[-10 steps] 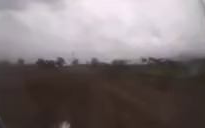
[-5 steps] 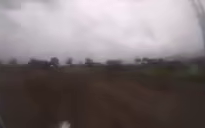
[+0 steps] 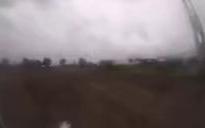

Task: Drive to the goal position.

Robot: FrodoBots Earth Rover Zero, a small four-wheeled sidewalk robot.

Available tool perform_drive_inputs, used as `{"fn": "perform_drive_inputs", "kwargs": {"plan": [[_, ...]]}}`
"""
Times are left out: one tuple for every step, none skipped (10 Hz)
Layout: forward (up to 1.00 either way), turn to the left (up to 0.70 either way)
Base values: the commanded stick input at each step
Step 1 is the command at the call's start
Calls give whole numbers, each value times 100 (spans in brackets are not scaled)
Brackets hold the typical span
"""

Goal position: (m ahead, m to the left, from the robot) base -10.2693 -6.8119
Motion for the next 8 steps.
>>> {"fn": "perform_drive_inputs", "kwargs": {"plan": [[0,-70],[0,-70],[0,-70],[0,-70],[0,-70],[0,-70],[0,-70],[0,-70]]}}
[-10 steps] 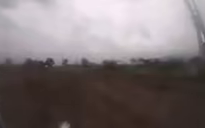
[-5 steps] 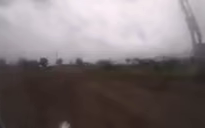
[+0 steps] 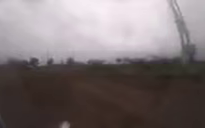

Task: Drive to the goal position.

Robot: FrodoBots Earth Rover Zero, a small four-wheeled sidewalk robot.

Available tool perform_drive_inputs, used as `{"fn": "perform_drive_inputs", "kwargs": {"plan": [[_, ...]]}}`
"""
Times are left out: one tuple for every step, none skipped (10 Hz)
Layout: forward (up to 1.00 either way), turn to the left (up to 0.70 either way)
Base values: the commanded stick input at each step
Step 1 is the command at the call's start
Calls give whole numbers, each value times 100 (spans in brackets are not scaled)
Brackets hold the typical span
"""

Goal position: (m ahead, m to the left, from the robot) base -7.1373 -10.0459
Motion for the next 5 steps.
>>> {"fn": "perform_drive_inputs", "kwargs": {"plan": [[0,-70],[0,-70],[0,-70],[0,-70],[0,-70]]}}
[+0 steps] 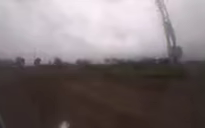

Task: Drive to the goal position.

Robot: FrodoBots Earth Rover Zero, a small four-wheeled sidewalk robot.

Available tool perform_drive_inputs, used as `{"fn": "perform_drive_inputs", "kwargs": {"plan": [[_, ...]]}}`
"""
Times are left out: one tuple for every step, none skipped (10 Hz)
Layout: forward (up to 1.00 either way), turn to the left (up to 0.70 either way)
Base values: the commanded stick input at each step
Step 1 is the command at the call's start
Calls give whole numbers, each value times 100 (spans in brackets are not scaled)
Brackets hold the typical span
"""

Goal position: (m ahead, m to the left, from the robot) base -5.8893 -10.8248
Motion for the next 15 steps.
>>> {"fn": "perform_drive_inputs", "kwargs": {"plan": [[0,-70],[0,-70],[0,-70],[0,-70],[0,-70],[0,-70],[0,-70],[0,-70],[0,-70],[0,-70],[0,-70],[0,-70],[0,-70],[0,-70],[0,-70]]}}
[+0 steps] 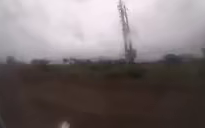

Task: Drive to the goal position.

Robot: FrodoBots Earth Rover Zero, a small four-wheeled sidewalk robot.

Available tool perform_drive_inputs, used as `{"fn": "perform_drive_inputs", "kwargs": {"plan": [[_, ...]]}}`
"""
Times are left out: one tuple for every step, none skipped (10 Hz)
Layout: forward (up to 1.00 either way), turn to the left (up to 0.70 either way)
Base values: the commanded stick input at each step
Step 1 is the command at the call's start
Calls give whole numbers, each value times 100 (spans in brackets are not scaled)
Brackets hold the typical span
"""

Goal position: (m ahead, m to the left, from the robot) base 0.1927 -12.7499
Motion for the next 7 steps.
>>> {"fn": "perform_drive_inputs", "kwargs": {"plan": [[0,-70],[0,-70],[0,-70],[0,-70],[0,-70],[0,-70],[0,-70]]}}
